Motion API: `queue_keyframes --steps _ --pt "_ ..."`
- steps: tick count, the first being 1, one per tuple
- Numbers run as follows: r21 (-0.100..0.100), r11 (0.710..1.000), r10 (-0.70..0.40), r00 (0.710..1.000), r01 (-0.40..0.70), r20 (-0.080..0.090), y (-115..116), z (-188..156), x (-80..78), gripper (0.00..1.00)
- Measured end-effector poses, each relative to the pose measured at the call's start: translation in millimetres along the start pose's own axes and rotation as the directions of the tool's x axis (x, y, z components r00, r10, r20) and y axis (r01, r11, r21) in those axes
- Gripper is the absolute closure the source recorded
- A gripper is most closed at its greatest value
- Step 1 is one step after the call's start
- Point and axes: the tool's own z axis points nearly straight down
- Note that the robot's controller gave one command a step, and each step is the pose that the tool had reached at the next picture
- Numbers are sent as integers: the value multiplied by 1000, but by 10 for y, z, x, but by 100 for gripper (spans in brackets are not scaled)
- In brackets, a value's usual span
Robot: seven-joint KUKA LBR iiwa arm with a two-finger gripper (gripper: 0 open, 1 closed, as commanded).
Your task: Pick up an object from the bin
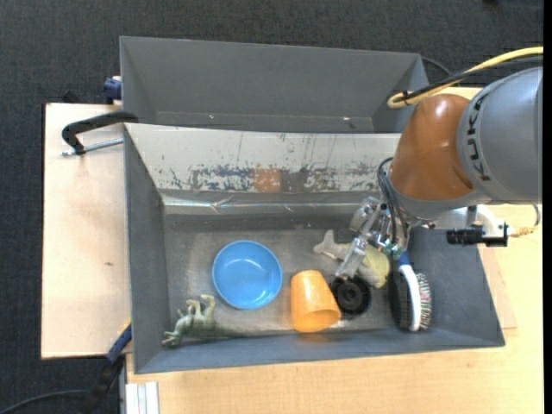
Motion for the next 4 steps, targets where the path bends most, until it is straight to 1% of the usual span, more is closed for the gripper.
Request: queue_keyframes --steps 1,2,3,4 --pt "-1 972 235 972 -235 4 221 -68 -209 0" --pt "3 916 401 916 -401 -3 99 322 -110 0" --pt "2 917 399 917 -399 0 108 314 -113 0" --pt "2 917 399 917 -399 1 109 314 -112 100"
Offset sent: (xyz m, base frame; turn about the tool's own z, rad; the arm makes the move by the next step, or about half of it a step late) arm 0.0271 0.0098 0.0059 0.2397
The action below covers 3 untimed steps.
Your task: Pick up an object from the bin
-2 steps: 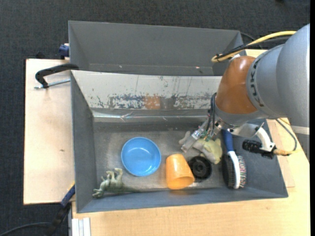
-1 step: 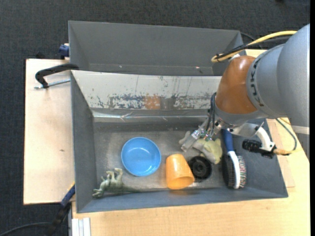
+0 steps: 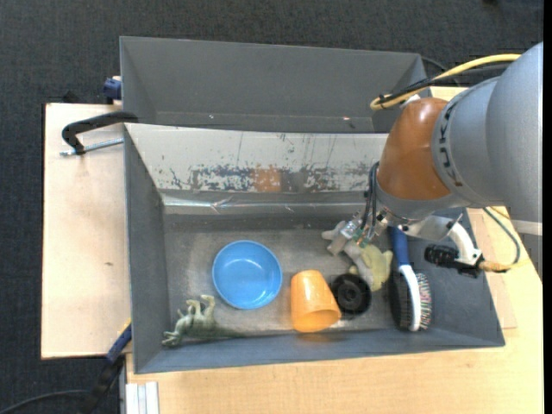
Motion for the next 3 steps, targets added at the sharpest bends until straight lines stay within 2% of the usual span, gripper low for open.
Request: queue_keyframes --steps 1,2,3 --pt "-1 1000 -3 1000 3 2 9 -11 -3 100" --pt "-7 1000 -5 1000 5 6 33 -590 -15 100" --pt "-4 1000 -7 1000 7 3 45 -632 -19 100"
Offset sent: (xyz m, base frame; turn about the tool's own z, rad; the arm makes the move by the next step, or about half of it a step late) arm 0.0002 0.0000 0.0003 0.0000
